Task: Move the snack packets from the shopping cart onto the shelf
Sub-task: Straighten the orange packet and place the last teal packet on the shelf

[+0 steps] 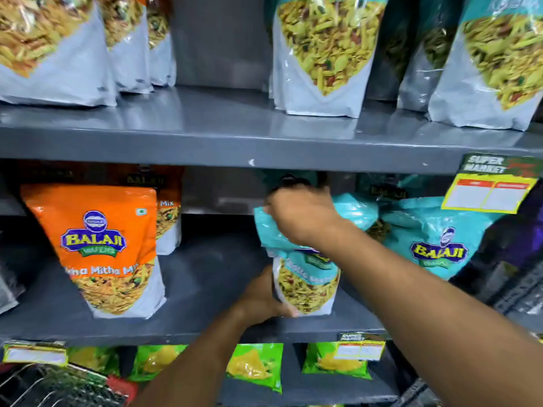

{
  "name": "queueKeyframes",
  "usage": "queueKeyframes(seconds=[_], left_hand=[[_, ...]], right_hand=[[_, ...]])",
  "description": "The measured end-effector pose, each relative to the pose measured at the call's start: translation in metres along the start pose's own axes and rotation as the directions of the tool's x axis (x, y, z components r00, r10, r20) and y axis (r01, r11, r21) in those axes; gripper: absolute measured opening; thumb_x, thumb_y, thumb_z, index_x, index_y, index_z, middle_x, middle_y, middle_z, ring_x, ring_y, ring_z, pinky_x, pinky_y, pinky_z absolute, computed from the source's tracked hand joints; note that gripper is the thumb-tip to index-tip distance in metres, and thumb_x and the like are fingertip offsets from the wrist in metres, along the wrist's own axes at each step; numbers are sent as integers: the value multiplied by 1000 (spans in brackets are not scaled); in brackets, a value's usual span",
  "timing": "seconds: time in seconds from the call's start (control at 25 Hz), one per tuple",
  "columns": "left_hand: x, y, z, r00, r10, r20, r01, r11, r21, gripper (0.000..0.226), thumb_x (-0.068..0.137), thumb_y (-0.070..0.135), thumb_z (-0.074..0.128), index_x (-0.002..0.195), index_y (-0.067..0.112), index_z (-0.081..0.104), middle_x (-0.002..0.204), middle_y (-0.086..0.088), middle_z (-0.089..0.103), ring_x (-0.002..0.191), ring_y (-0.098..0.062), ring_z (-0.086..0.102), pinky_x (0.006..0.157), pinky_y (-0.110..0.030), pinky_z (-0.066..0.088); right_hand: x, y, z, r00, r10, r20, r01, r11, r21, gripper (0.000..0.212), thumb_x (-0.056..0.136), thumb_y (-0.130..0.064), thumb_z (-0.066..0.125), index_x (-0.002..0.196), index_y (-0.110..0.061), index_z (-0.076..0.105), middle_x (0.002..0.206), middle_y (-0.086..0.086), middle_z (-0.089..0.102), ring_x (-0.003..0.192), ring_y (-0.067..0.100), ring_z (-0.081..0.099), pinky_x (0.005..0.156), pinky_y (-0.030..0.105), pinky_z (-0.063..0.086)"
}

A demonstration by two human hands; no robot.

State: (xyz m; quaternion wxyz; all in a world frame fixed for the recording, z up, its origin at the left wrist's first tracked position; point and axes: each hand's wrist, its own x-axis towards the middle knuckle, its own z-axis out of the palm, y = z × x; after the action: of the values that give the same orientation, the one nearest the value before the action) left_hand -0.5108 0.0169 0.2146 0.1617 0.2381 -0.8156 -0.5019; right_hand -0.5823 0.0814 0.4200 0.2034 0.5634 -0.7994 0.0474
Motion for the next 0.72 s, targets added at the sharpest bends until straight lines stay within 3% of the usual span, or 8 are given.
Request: queueKeyframes(seconds=[0.08, 0.16, 0.28, 0.44, 0.48, 0.6, 0.64, 0.72], left_hand=[[-3, -10, -1, 998, 2, -64, 0, 1000, 25, 76, 45, 27, 94, 106, 40, 51, 104, 32, 60, 98, 21, 55, 73, 5, 40], [-4, -15, -1, 994, -15, -107, 15, 1000, -4, 85, 43, 38, 93, 117, 37, 49, 116, 22, 64, 108, 12, 57, 90, -12, 48], [-3, -16, -1, 993, -43, -108, 41, 999, -17, 86, 48, 24, 95, 121, 26, 49, 125, 2, 65, 118, -15, 60, 101, -36, 50], [4, -22, -2, 993, -57, -108, 65, 995, 71, 85, 46, 36, 93, 119, 31, 50, 117, 9, 68, 108, -6, 64, 96, -36, 54], [5, -25, -2, 992, -62, -110, 69, 996, 64, 86, 45, 37, 93, 119, 30, 51, 117, 9, 68, 108, -6, 64, 96, -37, 54], [10, -24, 0, 995, -57, -82, 67, 991, 118, 83, 47, 32, 92, 119, 25, 53, 114, 5, 69, 107, -13, 65, 95, -37, 54], [11, -22, 0, 997, -54, -63, 62, 990, 127, 82, 47, 31, 92, 119, 25, 53, 112, 6, 70, 106, -14, 66, 95, -36, 54], [7, -19, -2, 996, -51, -69, 56, 997, 61, 90, 41, 31, 93, 119, 23, 50, 113, 8, 67, 109, -14, 64, 94, -33, 54]], right_hand=[[-12, 3, 7, 972, -65, -227, 65, 998, -8, 21, 83, -34, 54, 88, -24, 71, 89, 3, 72, 87, 31, 66, 76, 38, 43], [-30, 11, 8, 931, -30, -365, 51, 997, 50, 24, 83, -40, 53, 89, -26, 72, 86, 4, 71, 82, 31, 66, 77, 44, 48], [-42, 51, -1, 956, 58, -289, -43, 998, 56, 40, 87, -49, 43, 93, -16, 66, 79, 17, 70, 74, 37, 66, 71, 44, 50], [-39, 111, -11, 987, 99, 126, -120, 979, 168, 40, 97, -38, 38, 120, -12, 59, 116, 26, 64, 104, 40, 60, 80, 37, 42], [-40, 115, -11, 988, 92, 121, -116, 972, 206, 38, 98, -34, 40, 123, -12, 59, 123, 23, 63, 109, 38, 58, 84, 36, 37], [-42, 101, -5, 967, 60, -246, -15, 984, 180, 33, 88, -34, 59, 107, -10, 70, 104, 25, 70, 94, 40, 66, 70, 38, 50], [-42, 101, -3, 948, 125, -292, -49, 965, 257, 34, 85, -36, 62, 108, -12, 70, 104, 25, 70, 93, 42, 65, 71, 39, 52], [-46, 110, -2, 954, 228, -194, -145, 919, 365, 41, 86, -47, 55, 119, -24, 60, 118, 18, 66, 104, 39, 60, 80, 38, 51]])
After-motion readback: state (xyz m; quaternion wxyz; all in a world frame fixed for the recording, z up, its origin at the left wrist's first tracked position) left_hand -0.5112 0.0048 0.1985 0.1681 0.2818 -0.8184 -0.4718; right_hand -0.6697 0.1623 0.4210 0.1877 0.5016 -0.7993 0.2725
